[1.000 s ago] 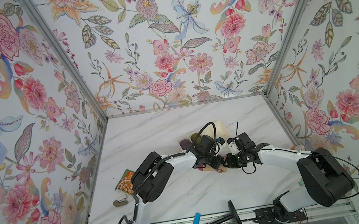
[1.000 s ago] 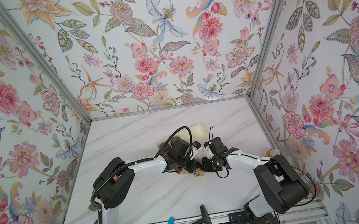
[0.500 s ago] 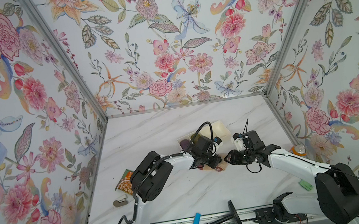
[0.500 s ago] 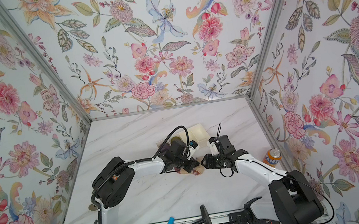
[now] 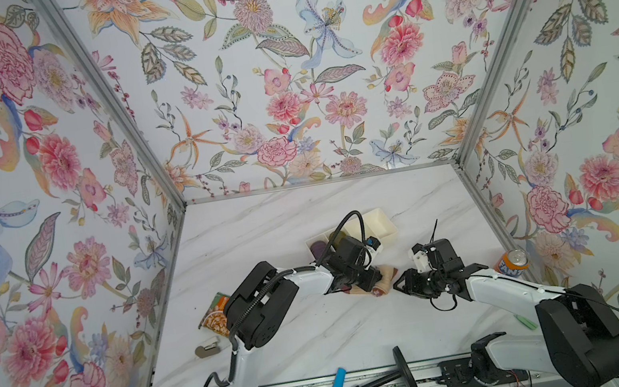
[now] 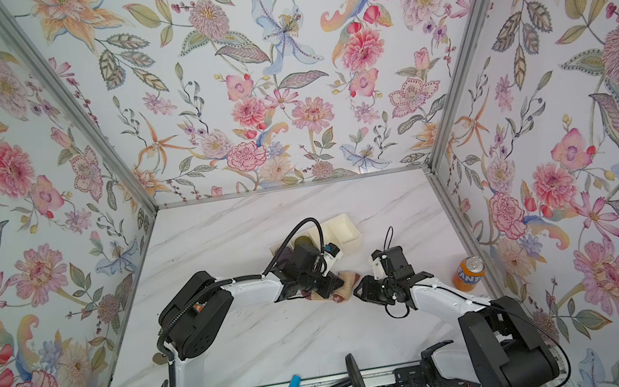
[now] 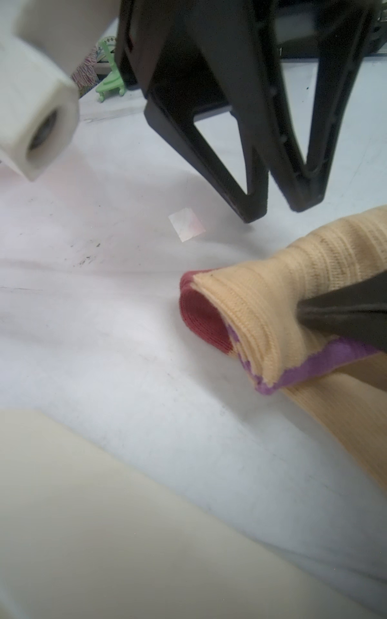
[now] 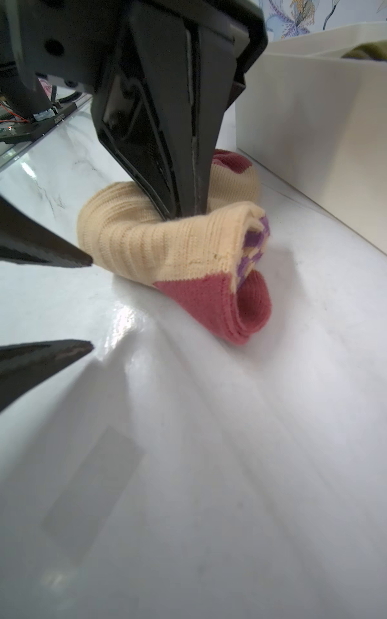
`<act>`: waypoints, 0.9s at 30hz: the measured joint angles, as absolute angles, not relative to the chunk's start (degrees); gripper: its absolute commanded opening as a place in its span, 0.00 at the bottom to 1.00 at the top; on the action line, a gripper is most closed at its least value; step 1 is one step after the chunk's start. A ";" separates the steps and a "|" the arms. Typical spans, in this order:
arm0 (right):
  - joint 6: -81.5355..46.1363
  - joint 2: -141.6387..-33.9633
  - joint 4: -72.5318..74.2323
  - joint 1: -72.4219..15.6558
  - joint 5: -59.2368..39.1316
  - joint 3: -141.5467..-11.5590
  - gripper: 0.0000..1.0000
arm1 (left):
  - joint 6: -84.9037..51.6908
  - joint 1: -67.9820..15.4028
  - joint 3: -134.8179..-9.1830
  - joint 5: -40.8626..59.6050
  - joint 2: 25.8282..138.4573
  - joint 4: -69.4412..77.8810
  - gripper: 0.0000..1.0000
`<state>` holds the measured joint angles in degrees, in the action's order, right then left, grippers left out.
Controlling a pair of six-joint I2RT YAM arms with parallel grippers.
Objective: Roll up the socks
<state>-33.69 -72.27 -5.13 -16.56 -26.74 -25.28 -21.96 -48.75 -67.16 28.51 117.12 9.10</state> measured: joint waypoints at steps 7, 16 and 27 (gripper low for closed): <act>-40.12 -71.46 4.91 -15.33 -31.77 -19.51 0.38 | -23.42 -48.64 -64.69 28.49 116.57 12.78 0.00; -46.26 -71.61 15.51 -15.33 -34.26 -16.05 0.38 | -24.51 -48.21 -62.65 28.49 115.79 14.61 0.00; -49.23 -75.68 22.68 -16.16 -34.28 -15.03 0.38 | -24.93 -48.10 -62.48 28.56 115.79 14.92 0.00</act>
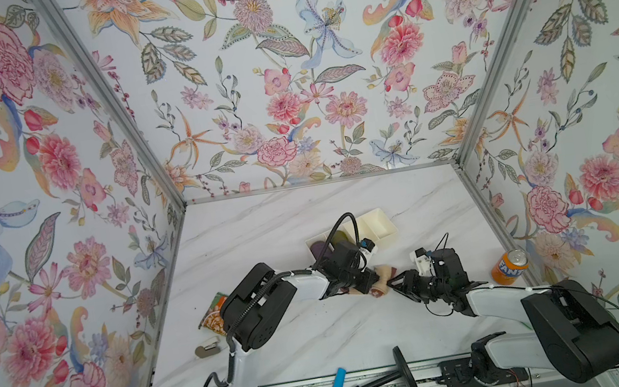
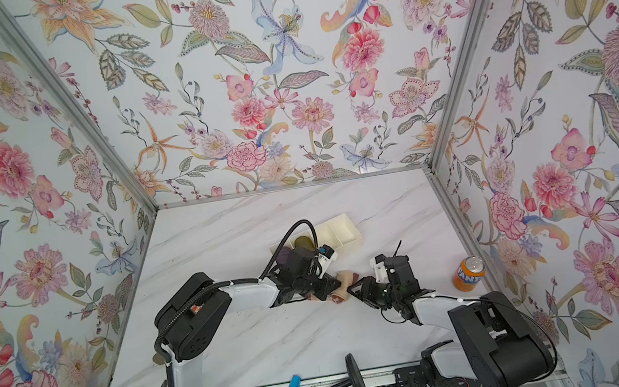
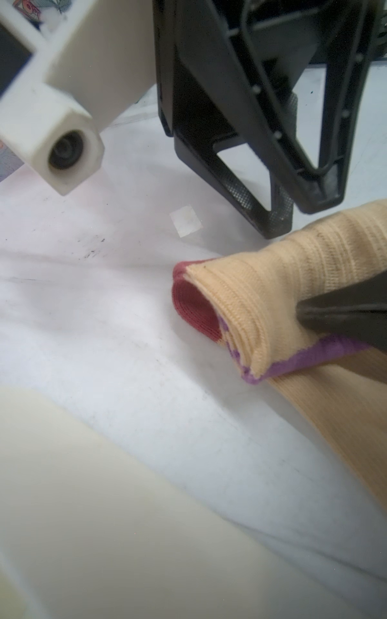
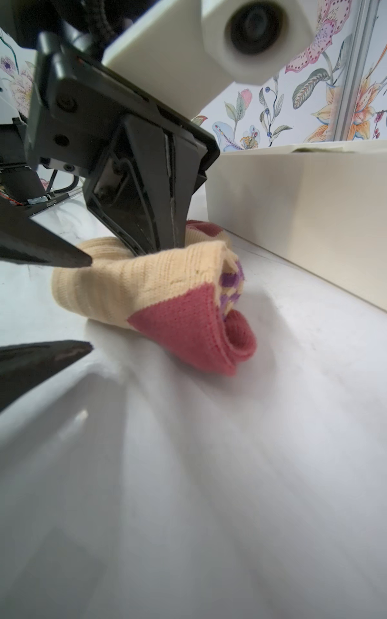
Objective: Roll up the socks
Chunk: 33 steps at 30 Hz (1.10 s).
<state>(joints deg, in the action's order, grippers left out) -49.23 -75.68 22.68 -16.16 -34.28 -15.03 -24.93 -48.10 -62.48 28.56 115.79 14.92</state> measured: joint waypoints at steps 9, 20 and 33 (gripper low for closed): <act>-51.51 -80.86 29.52 -18.06 -34.26 -14.63 0.38 | -24.93 -47.88 -62.37 28.71 115.79 14.90 0.00; -53.25 -85.17 37.76 -19.33 -33.56 -14.06 0.35 | -24.95 -47.62 -62.11 29.54 115.81 14.94 0.00; -54.72 -88.40 45.21 -20.18 -32.73 -12.99 0.01 | -24.95 -47.18 -61.76 29.54 115.79 15.33 0.00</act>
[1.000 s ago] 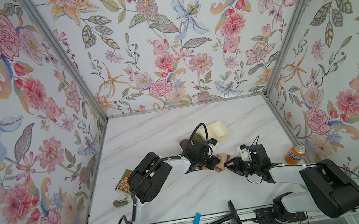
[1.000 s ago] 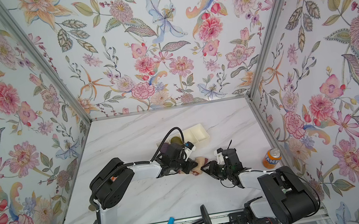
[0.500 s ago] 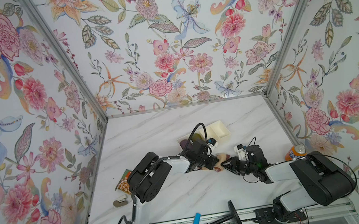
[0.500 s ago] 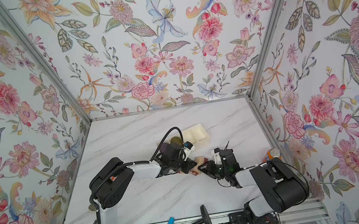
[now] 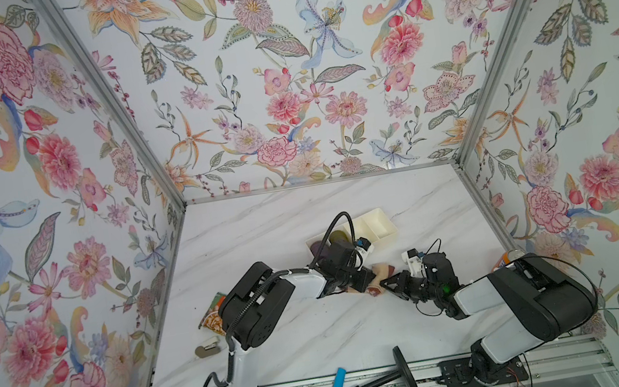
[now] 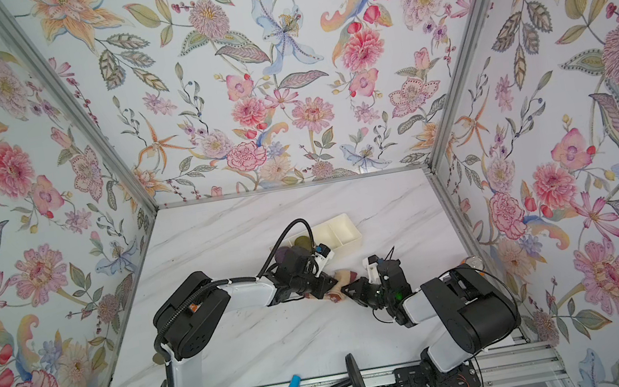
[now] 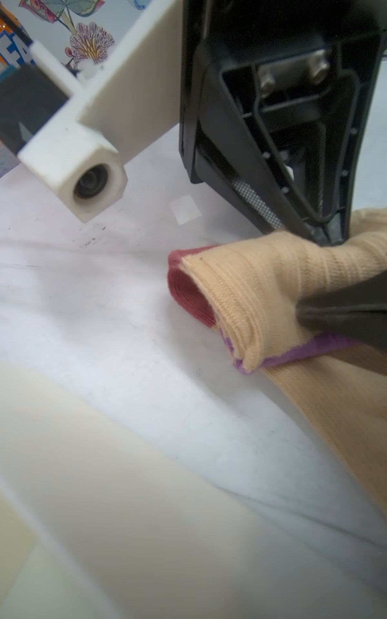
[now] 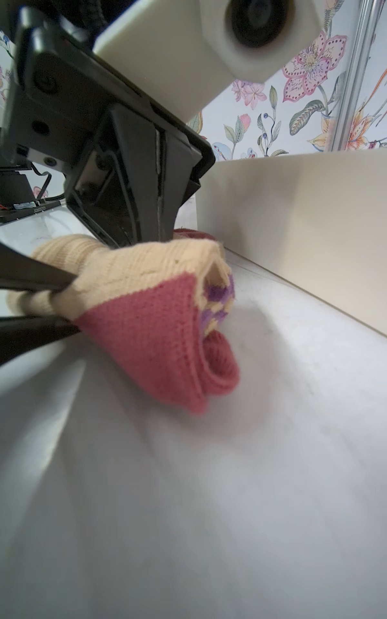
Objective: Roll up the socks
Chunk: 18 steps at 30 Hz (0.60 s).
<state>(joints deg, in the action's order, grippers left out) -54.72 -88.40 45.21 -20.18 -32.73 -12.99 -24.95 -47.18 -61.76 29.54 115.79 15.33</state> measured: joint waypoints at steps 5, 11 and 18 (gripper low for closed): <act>-52.42 -86.30 40.51 -20.27 -32.34 -13.89 0.00 | -24.93 -47.16 -61.21 29.41 115.44 15.33 0.00; -45.32 -78.50 22.00 -21.32 -29.23 -18.98 0.00 | -24.95 -47.27 -59.57 29.34 114.45 15.05 0.00; -37.41 -74.04 2.66 -21.69 -25.74 -25.85 0.00 | -25.17 -48.25 -59.48 29.36 114.24 13.52 0.00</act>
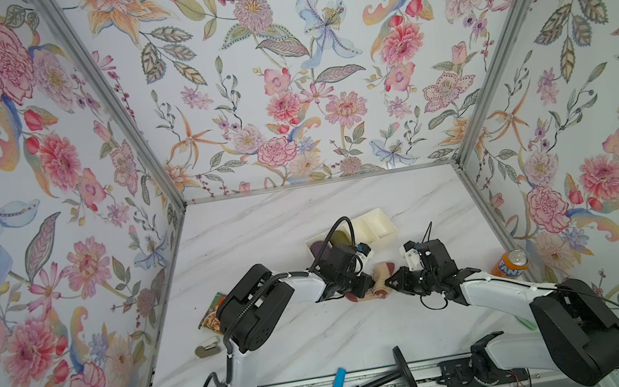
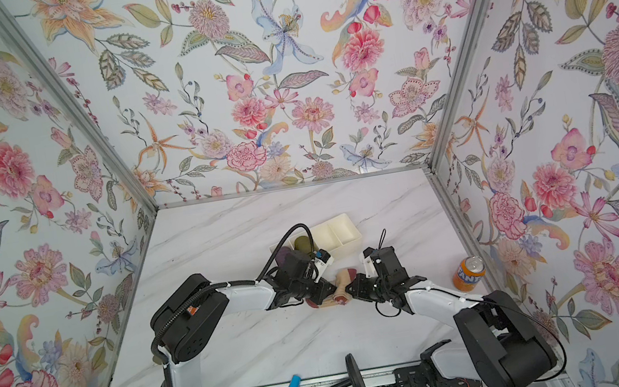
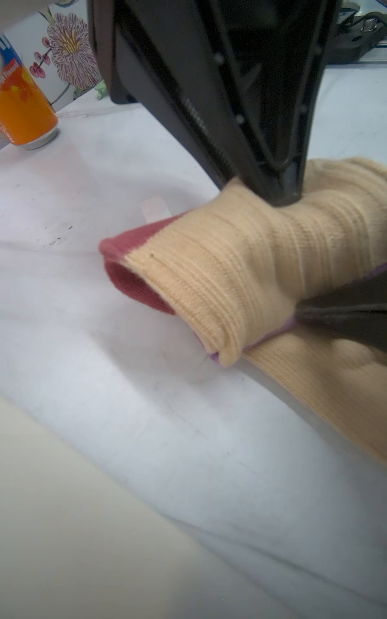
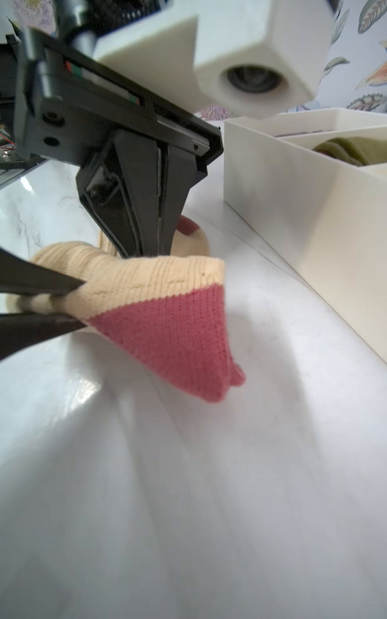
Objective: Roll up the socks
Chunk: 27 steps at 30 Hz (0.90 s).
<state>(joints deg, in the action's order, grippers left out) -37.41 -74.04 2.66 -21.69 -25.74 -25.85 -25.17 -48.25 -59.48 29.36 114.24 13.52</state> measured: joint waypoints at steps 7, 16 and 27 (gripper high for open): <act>-32.64 -75.77 -5.15 -22.20 -24.75 -29.10 0.00 | -25.12 -48.40 -59.13 29.12 113.19 11.18 0.00; -27.75 -77.43 -10.87 -24.03 -23.29 -32.49 0.00 | -25.15 -48.40 -55.94 29.12 111.85 13.67 0.00; -26.26 -78.67 -11.86 -23.99 -23.68 -33.06 0.00 | -26.06 -48.40 -52.75 28.99 110.15 16.29 0.04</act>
<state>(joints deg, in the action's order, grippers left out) -26.26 -78.67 -11.86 -23.99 -23.68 -33.06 -26.06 -48.40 -52.75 28.99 110.15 16.29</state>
